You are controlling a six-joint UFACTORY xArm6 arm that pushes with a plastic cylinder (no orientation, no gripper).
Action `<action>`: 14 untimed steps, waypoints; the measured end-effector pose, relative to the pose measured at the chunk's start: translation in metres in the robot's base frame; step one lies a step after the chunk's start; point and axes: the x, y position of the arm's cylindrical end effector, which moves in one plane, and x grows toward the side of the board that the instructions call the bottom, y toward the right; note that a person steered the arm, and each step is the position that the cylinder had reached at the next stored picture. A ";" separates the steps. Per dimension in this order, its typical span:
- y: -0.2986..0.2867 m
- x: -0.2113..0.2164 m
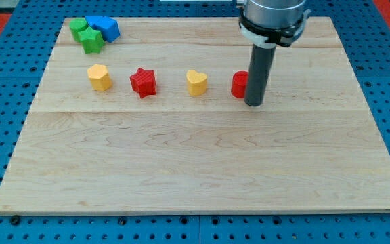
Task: Move the blue triangle towards the top center of the board
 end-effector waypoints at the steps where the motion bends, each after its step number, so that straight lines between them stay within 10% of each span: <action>1: 0.091 -0.045; 3: 0.002 -0.213; 6: -0.146 -0.112; 9: -0.361 -0.125; 10: -0.412 -0.187; 14: -0.271 -0.225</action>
